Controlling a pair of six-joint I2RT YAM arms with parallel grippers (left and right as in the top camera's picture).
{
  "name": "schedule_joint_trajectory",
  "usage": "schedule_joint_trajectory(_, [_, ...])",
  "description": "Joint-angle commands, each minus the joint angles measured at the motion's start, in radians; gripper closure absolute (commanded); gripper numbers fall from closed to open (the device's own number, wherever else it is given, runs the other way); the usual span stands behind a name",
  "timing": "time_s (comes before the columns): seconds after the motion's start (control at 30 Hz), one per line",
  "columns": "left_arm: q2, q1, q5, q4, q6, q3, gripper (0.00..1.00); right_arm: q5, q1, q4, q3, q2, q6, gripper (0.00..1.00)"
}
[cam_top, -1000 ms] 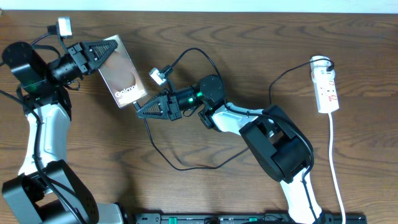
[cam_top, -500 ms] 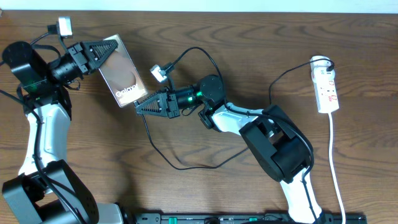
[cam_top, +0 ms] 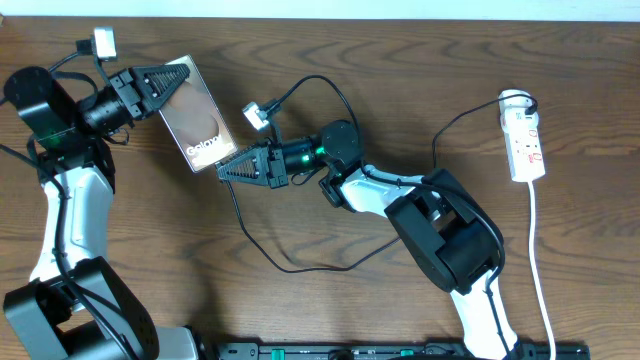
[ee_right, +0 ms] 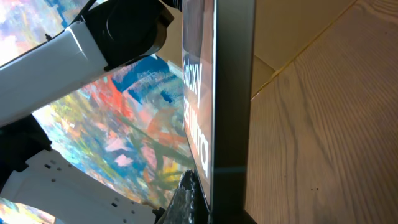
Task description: Plug charger to phone and switch on socket
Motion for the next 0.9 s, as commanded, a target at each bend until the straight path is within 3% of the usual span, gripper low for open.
schedule_joint_trajectory(0.0, [-0.014,-0.016,0.103,-0.006,-0.009,0.010,0.93,0.174,-0.016,0.008,0.015,-0.002,0.006,0.99])
schedule_joint_trajectory(0.87, [-0.014,-0.016,0.092,-0.007,-0.009,0.010,0.93,0.201,-0.016,0.008,0.015,-0.002,0.005,0.99])
